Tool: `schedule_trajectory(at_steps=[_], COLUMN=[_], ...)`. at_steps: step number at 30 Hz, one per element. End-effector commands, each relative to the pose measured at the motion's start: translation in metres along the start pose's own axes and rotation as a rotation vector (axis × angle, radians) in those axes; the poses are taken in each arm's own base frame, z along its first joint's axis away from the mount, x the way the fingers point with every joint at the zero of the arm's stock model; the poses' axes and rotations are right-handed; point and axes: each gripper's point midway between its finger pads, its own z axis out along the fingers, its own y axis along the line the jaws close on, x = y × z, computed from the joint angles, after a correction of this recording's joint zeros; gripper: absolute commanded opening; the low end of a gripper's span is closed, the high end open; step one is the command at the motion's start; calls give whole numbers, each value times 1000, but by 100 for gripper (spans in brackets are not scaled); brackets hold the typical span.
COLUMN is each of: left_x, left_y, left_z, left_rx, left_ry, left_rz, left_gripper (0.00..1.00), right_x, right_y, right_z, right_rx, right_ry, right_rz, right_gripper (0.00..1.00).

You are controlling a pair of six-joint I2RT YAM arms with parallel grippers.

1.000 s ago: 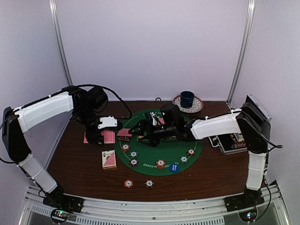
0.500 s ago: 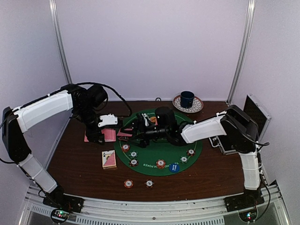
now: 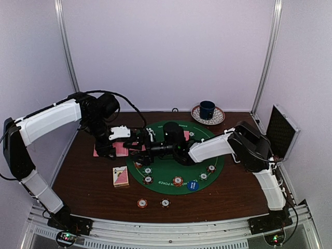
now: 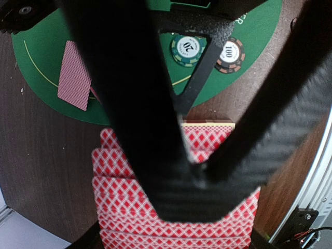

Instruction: Distribute texas hold em gaming equipment

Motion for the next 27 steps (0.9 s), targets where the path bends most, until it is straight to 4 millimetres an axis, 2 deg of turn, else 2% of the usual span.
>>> schedule_trajectory(at_steps=[1,11,21,27], left_x=[-7,-7,-7,-7], left_y=[5,5,5,4], left_z=[-6,-3,-3,-3], left_rx=[-8,-2,2,3], left_ry=[-23,-17,-19,-18], left_rz=[-12,-12,-14,-15], left_gripper=[0,0,0,0], right_x=[4,7,6,6], right_y=[25,20,28,11], right_z=[13,37,53,61], right_rx=[-83,-97,-168,-105], right_ry=[34,69,75,72], right_rz=[-42,-33,-22,-10], right_gripper=[94,97,98,96])
